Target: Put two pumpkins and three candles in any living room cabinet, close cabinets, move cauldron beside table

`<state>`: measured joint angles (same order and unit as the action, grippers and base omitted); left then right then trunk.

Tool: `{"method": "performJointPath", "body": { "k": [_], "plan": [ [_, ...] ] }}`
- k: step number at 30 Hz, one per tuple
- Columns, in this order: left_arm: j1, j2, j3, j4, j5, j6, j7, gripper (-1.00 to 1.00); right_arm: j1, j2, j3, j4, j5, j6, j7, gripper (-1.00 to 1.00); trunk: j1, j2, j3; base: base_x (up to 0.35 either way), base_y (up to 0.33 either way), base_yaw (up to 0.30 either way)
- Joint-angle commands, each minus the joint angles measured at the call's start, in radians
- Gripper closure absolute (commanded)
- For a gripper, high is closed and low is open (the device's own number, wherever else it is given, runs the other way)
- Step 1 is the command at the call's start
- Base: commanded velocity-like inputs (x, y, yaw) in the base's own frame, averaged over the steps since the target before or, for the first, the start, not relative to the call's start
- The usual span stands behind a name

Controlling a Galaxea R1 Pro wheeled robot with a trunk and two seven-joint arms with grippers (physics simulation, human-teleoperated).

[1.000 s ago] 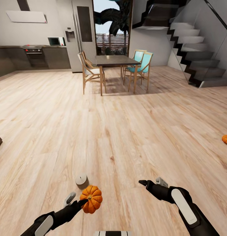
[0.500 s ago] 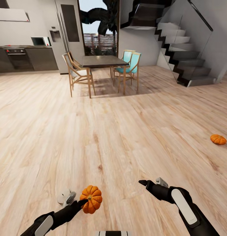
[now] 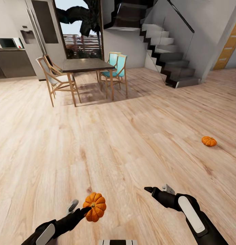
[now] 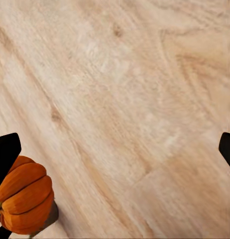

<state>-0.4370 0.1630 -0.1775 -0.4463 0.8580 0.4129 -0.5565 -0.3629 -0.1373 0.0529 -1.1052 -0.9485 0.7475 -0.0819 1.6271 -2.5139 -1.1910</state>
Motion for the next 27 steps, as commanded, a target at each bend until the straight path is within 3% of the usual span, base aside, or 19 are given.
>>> {"method": "performJointPath", "body": {
  "k": [1,27],
  "plan": [
    [0.000,0.001,-0.004,-0.002,0.014,0.007,0.001,1.00,-0.001,-0.001,0.003,-0.001,-0.009,0.001,-0.009,-1.00,0.000,0.000,-0.001,0.297,-0.073,-0.293],
    [0.000,0.001,-0.004,-0.002,0.013,0.007,0.001,1.00,-0.001,0.000,0.004,-0.001,-0.006,0.001,-0.009,-1.00,0.000,0.000,-0.001,0.320,-0.007,-0.293]
  ]
}}
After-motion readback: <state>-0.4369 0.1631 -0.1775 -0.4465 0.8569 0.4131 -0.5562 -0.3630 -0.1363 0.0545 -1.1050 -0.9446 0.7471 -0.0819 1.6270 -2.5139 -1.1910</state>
